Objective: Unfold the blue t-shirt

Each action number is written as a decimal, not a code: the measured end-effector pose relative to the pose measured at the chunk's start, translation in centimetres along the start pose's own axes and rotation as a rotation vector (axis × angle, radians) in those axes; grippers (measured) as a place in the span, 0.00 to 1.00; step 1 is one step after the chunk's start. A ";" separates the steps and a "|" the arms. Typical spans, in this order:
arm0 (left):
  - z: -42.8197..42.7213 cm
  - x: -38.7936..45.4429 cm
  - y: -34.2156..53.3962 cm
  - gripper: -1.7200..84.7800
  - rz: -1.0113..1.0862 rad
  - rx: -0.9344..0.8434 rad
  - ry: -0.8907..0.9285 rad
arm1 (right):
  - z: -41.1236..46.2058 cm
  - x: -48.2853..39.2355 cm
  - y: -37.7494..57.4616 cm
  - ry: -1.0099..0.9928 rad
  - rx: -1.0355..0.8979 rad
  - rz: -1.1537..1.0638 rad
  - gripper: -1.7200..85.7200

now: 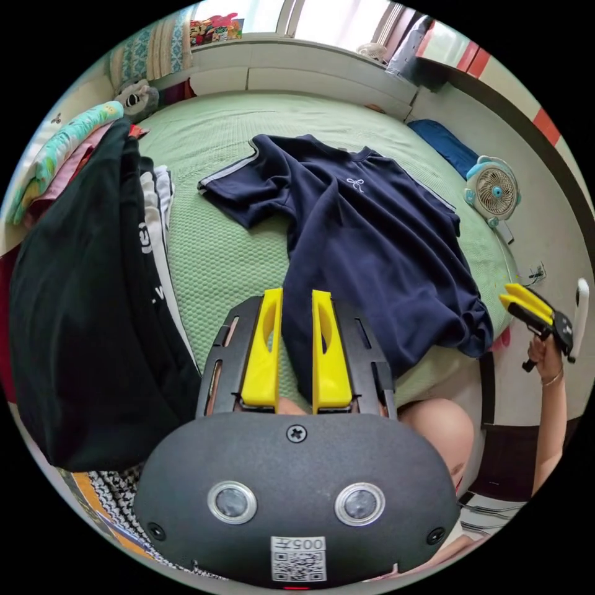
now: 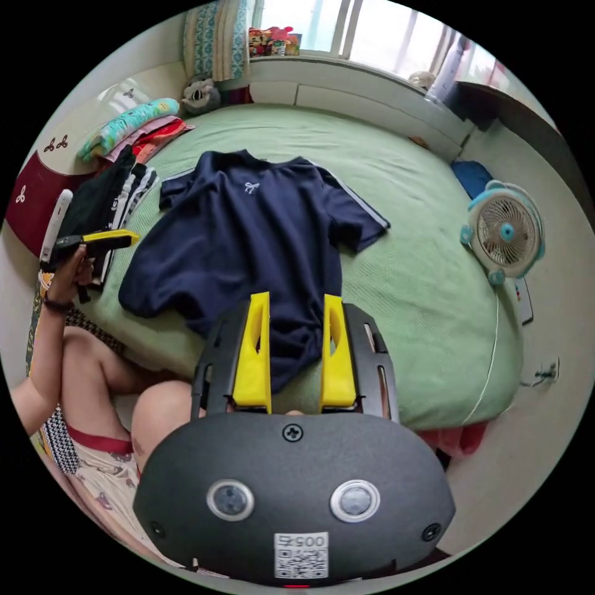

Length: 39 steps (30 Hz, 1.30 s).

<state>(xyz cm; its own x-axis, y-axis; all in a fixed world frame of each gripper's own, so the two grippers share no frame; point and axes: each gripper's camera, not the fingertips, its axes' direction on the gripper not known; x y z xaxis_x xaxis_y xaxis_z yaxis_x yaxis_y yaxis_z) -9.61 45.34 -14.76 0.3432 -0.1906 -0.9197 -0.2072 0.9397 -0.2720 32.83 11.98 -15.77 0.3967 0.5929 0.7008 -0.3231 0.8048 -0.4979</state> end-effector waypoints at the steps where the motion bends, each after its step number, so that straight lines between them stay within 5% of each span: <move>1: -0.3 0.2 0.6 0.12 -0.006 0.009 0.011 | -0.6 0.3 2.3 0.008 0.011 0.014 0.14; 6: -3.2 4.0 5.1 0.11 0.020 -0.080 -0.035 | -1.3 -1.0 7.5 0.015 0.036 -0.001 0.14; 12: -12.2 7.3 11.2 0.11 0.076 0.038 -0.083 | 1.9 -2.9 10.1 0.159 -0.005 -0.083 0.12; 14: -13.9 7.6 13.2 0.11 0.086 0.029 -0.122 | 3.6 -2.3 10.9 0.199 -0.108 -0.040 0.08; 18: -16.1 7.2 17.6 0.11 0.081 0.006 -0.167 | -0.3 -0.2 14.2 0.130 0.001 0.105 0.01; 25: -14.0 8.2 21.6 0.12 0.089 -0.072 -0.136 | -7.3 7.1 23.8 0.026 0.233 0.325 0.01; 31: -9.4 10.6 22.5 0.17 0.118 -0.106 -0.128 | -2.4 13.3 30.4 -0.146 0.069 0.535 0.00; 39: -6.8 10.3 20.9 0.16 0.094 -0.022 -0.155 | -2.4 14.7 33.2 -0.149 0.062 0.490 0.00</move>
<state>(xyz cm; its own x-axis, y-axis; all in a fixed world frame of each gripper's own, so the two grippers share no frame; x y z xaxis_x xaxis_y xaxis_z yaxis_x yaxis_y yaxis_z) -16.61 61.14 -31.82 0.4585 -0.0548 -0.8870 -0.2640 0.9446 -0.1948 29.95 47.49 -23.26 0.0608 0.8858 0.4601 -0.4927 0.4276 -0.7579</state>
